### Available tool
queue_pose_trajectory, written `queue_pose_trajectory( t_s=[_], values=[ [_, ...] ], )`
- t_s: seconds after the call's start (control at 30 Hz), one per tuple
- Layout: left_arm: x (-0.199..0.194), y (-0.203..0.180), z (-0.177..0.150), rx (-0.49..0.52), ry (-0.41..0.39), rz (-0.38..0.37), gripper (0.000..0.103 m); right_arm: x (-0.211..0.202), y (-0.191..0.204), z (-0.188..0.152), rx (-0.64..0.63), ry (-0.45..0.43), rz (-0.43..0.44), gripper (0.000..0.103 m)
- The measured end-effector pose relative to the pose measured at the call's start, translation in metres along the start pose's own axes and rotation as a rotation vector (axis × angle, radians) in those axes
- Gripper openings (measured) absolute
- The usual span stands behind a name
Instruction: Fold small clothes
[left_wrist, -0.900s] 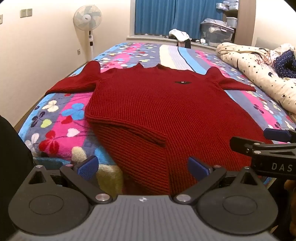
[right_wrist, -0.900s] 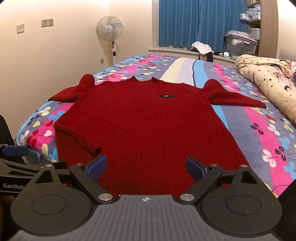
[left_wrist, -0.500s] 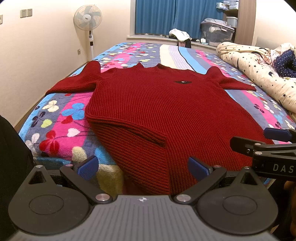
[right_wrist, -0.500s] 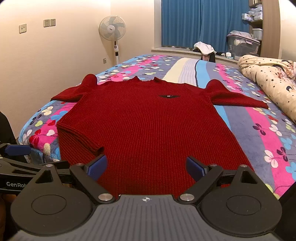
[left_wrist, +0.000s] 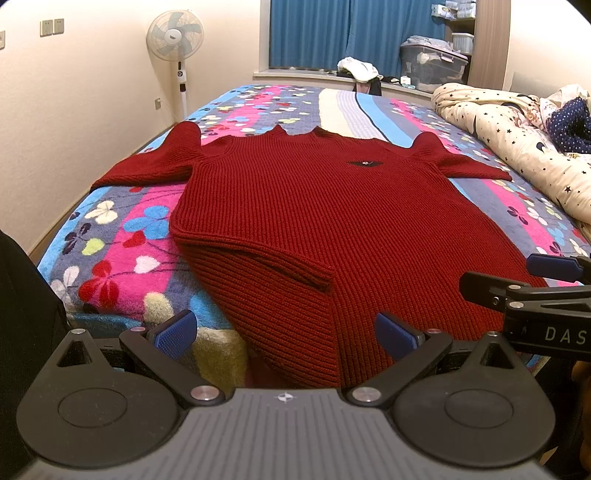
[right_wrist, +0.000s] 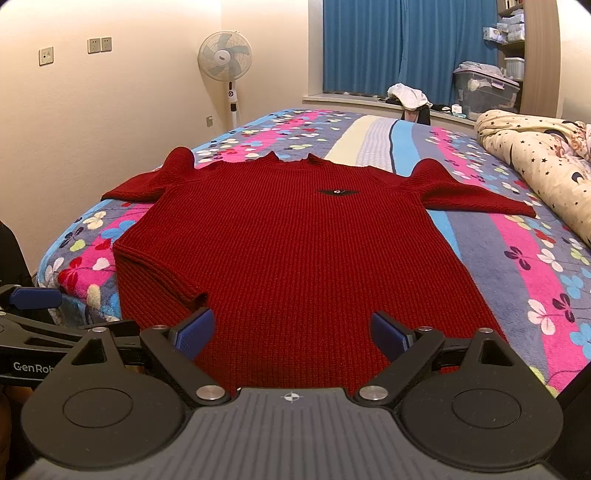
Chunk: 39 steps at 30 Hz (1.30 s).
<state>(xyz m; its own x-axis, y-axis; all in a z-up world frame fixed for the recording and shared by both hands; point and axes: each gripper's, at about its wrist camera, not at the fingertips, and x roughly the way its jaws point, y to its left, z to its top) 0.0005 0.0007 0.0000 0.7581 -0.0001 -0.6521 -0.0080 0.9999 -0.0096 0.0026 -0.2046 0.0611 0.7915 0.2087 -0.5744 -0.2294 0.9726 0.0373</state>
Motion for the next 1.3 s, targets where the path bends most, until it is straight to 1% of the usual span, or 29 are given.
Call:
queue_pose_trajectory(
  t_s=[0.83,0.93,1.0,1.07,1.1,1.17,1.2,1.27,1.3],
  values=[
    [0.0,-0.001,0.0,0.001,-0.002,0.0,0.102,0.001,0.0,0.0,0.0,-0.001,0.0,0.092],
    [-0.004,0.002,0.003,0.001,-0.029,-0.003,0.102,0.001,0.003,0.001,0.006,-0.011,-0.005,0.092],
    [-0.009,0.002,0.008,0.007,-0.064,0.001,0.102,-0.002,-0.001,0.003,0.026,-0.029,-0.004,0.09],
    [-0.016,0.004,0.018,0.019,-0.123,-0.005,0.097,-0.005,-0.006,0.007,0.057,-0.048,0.006,0.089],
    [-0.018,0.006,0.024,0.026,-0.182,-0.014,0.096,-0.007,-0.01,0.009,0.075,-0.061,0.011,0.088],
    [-0.017,0.01,0.039,0.049,-0.199,-0.041,0.088,-0.011,-0.016,0.015,0.113,-0.084,0.02,0.088],
    [-0.014,0.011,0.047,0.06,-0.189,-0.052,0.081,-0.013,-0.019,0.02,0.127,-0.1,0.023,0.088],
    [-0.011,0.019,0.071,0.065,-0.231,-0.079,0.07,-0.015,-0.024,0.027,0.135,-0.131,0.026,0.084],
    [-0.004,0.028,0.089,0.045,-0.238,-0.101,0.067,-0.017,-0.028,0.034,0.137,-0.151,0.032,0.082]
  ],
)
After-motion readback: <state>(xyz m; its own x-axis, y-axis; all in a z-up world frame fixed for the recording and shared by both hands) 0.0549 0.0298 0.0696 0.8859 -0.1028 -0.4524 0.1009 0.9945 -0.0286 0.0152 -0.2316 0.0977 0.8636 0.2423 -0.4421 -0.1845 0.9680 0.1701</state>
